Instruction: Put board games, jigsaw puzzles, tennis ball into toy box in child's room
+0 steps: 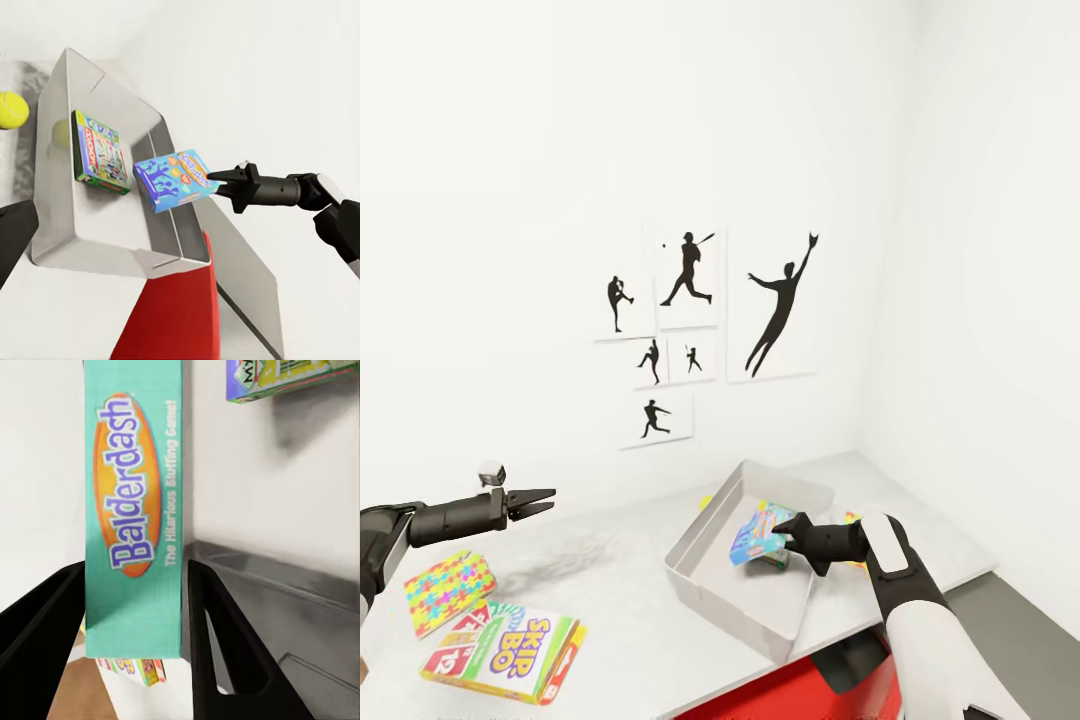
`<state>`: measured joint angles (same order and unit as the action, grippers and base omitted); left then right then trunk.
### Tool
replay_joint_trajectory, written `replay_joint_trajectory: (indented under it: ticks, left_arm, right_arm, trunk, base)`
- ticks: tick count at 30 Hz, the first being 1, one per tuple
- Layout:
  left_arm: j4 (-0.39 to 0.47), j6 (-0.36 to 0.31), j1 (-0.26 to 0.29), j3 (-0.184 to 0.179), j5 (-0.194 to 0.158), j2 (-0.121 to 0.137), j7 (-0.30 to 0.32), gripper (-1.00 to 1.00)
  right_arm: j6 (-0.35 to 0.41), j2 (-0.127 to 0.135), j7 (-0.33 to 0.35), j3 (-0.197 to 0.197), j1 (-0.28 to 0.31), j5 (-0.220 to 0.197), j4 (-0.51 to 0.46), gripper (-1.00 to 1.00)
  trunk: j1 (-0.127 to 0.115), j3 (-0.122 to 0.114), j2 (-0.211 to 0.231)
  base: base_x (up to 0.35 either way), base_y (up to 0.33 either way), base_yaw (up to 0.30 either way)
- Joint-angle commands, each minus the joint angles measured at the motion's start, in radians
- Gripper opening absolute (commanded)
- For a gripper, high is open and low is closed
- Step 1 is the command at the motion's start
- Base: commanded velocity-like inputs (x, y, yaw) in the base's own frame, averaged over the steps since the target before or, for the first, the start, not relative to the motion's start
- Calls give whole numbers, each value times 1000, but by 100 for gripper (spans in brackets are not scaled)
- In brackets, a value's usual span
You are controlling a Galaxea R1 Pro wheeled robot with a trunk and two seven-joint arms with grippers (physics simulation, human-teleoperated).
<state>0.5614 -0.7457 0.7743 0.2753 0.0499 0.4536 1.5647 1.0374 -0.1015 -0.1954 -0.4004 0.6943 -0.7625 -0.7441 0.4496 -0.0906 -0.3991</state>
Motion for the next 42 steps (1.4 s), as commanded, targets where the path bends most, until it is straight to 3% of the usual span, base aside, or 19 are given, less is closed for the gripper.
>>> replay_joint_trajectory:
  ticks: [1, 42]
  left_arm:
    - [0, -11, 0, 2, 5, 0, 6, 100]
    - [0, -11, 0, 4, 5, 1, 6, 100]
  right_arm:
    - [3, -1, -11, -5, 1, -11, -1, -100]
    - [-9, -11, -15, 1, 2, -9, 27, -100]
  trunk:
    - [0, 1, -1]
    - [0, 1, -1]
  base:
    - [-41, 20, 0]
    - [-26, 33, 0]
